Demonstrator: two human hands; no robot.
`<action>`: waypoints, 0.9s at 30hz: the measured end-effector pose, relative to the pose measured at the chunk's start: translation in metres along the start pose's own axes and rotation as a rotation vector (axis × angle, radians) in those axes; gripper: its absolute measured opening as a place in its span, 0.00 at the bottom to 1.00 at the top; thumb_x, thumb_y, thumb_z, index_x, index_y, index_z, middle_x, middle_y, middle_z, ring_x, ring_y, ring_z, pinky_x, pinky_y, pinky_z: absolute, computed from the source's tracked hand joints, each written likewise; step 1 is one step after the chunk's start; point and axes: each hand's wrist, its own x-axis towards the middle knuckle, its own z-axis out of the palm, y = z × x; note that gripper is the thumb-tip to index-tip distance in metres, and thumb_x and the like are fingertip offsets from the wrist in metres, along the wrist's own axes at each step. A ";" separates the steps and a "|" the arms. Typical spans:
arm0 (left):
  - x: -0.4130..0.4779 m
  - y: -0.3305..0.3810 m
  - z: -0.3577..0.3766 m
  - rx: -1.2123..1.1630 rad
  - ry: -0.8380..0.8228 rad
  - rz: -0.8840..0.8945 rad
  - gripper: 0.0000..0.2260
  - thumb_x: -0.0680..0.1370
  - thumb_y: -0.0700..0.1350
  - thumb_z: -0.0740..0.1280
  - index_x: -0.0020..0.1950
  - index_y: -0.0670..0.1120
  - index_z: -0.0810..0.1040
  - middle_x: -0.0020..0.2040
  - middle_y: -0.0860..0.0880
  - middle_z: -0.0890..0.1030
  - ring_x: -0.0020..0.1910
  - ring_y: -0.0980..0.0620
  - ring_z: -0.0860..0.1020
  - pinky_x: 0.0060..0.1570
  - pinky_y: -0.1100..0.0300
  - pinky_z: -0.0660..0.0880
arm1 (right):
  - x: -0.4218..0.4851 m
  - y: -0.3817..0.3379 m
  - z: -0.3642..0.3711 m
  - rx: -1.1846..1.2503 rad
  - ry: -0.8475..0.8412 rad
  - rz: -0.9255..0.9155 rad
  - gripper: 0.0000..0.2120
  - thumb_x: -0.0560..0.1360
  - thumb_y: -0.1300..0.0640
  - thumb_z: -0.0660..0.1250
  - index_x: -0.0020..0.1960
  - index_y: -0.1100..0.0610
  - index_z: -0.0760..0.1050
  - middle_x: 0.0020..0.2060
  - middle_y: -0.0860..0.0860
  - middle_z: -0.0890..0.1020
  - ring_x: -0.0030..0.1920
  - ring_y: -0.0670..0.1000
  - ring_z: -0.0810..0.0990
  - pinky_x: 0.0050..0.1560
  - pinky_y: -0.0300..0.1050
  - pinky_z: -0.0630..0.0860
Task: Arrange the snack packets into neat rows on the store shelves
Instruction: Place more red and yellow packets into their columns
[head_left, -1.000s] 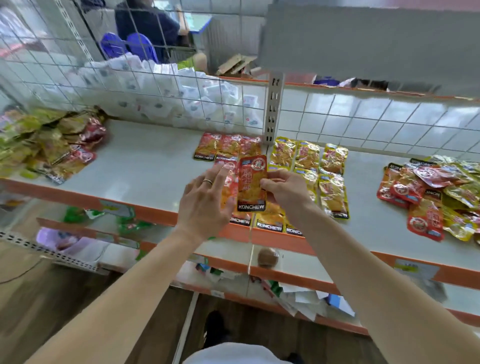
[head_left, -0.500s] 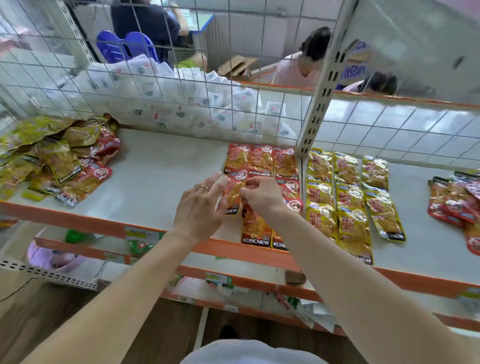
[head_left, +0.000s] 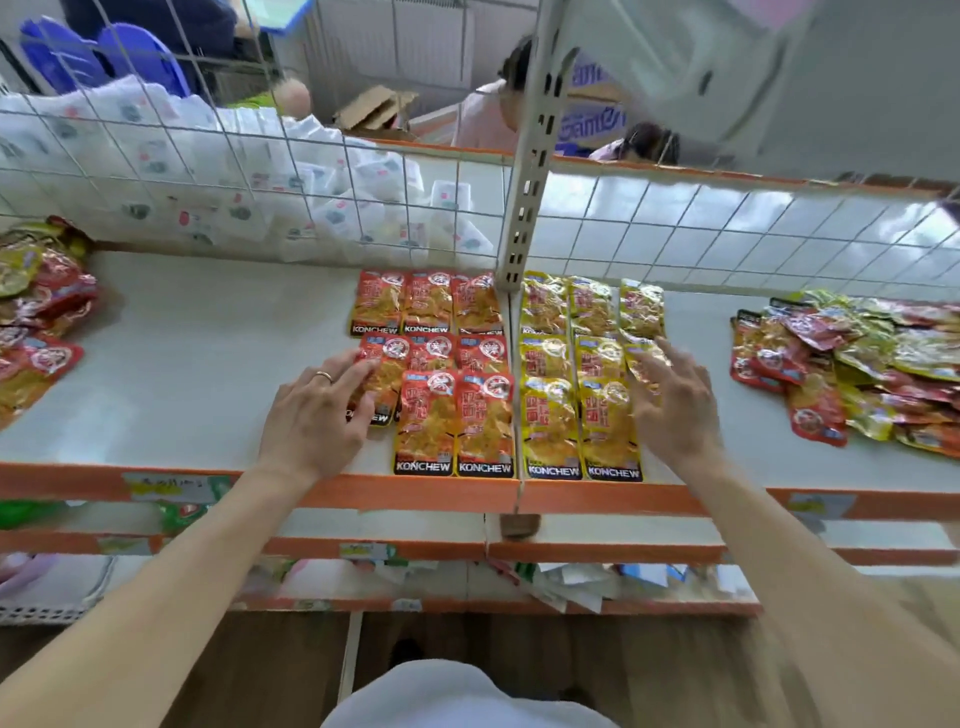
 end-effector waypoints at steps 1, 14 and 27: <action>0.000 0.001 0.000 0.004 -0.002 -0.008 0.20 0.81 0.49 0.64 0.74 0.50 0.71 0.74 0.48 0.72 0.68 0.42 0.74 0.63 0.43 0.71 | -0.001 0.010 0.001 -0.016 -0.045 0.011 0.19 0.80 0.58 0.65 0.71 0.52 0.75 0.75 0.53 0.68 0.75 0.58 0.62 0.74 0.55 0.60; 0.001 0.009 -0.001 0.021 -0.046 -0.092 0.25 0.80 0.57 0.59 0.75 0.48 0.69 0.76 0.46 0.70 0.69 0.37 0.71 0.64 0.38 0.69 | -0.007 0.019 0.008 0.045 -0.190 0.021 0.23 0.85 0.55 0.54 0.79 0.56 0.62 0.80 0.52 0.57 0.80 0.53 0.51 0.78 0.48 0.48; -0.014 0.134 0.005 0.015 0.078 0.121 0.27 0.79 0.59 0.54 0.75 0.48 0.69 0.78 0.48 0.67 0.75 0.44 0.66 0.70 0.43 0.62 | -0.018 0.013 -0.028 -0.013 -0.071 -0.193 0.24 0.82 0.44 0.57 0.77 0.47 0.64 0.80 0.47 0.58 0.80 0.52 0.50 0.75 0.61 0.47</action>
